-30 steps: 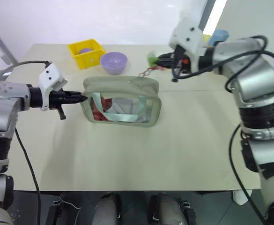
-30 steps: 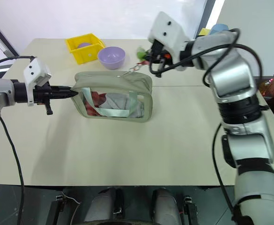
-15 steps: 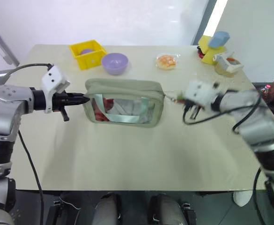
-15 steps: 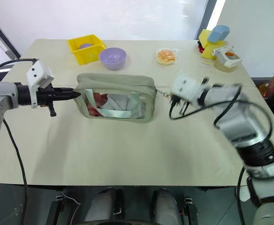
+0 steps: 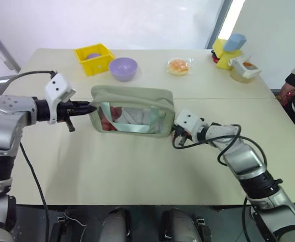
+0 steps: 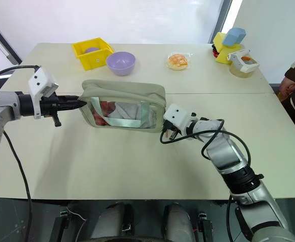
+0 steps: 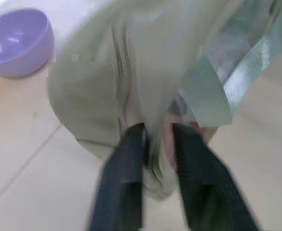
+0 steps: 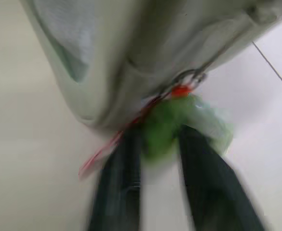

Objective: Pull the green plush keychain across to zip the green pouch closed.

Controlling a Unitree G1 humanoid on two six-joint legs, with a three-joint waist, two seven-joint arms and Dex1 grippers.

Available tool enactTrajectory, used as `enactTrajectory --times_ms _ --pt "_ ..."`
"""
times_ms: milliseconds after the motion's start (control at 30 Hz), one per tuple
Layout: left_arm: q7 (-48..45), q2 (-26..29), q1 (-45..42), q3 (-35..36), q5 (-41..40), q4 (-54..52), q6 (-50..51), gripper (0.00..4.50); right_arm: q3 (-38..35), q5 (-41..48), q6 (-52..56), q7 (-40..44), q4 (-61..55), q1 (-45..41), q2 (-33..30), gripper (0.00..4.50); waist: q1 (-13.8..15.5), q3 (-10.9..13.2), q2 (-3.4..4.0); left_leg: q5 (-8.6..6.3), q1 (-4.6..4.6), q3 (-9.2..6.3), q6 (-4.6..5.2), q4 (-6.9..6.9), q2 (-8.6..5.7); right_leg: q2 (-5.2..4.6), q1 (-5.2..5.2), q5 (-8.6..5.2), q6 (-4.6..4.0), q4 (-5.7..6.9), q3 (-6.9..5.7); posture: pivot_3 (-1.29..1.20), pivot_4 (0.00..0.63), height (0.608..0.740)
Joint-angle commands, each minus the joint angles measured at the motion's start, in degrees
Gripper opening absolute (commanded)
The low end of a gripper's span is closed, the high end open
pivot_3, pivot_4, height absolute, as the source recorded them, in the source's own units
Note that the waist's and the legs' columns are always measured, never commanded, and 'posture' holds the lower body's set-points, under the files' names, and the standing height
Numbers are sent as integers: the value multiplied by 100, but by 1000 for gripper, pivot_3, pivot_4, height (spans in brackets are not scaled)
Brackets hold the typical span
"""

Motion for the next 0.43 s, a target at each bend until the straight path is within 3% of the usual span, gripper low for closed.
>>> enactTrajectory --times_ms 33,133,167,433 --pt "-92 121 -100 360 -310 59 265 2538 -929 813 433 745 -186 -513 -593 2869 -1 3 -3 0 -7 -2 0 0 1 1 -5 0 0 0 -1 0 150 739" --pt "-237 335 -135 547 -486 174 420 4096 -1141 1271 699 1199 -278 -766 -1026 4454 -15 2 -4 0 -8 -2 0 -4 3 4 -8 0 0 -3 -2 0 150 739" --pt "-287 438 -142 668 -572 204 522 4474 -1213 1479 869 1372 -351 -908 -1152 4500 -33 3 -4 0 -7 -2 0 -4 4 5 -7 0 0 -4 -2 0 150 739" --pt "-129 829 -187 1282 -992 179 1063 4474 -1239 2277 1766 1261 -797 -1676 -1179 4500 -27 7 1 -1 -7 2 1 -6 5 3 -12 0 -1 0 2 0 150 739"
